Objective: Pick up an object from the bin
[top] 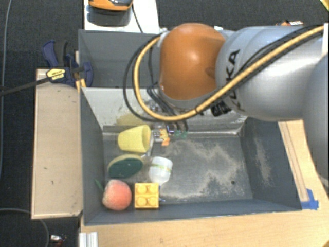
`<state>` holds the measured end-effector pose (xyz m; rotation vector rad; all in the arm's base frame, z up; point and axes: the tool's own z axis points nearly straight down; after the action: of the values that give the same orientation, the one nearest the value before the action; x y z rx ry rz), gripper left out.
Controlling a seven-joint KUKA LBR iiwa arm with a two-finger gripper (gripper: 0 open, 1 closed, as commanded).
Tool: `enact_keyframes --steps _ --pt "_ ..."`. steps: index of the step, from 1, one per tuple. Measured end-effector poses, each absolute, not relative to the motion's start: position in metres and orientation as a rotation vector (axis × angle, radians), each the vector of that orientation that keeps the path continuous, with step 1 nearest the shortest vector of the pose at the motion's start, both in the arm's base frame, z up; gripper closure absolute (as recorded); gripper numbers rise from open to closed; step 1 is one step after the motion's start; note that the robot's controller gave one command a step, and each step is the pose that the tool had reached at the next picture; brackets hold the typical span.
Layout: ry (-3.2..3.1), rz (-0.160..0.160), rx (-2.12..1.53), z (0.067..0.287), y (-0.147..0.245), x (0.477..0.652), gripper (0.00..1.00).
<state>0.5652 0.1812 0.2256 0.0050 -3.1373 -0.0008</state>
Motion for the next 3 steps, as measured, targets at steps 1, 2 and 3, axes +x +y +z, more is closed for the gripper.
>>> enact_keyframes --steps 1,2,3 --pt "-3.145 -0.002 -0.003 0.230 0.180 0.567 0.00" --pt "-3.152 -0.007 -0.008 0.143 0.194 0.576 0.00" --pt "-3.150 -0.006 -0.043 0.110 0.195 0.577 0.00"
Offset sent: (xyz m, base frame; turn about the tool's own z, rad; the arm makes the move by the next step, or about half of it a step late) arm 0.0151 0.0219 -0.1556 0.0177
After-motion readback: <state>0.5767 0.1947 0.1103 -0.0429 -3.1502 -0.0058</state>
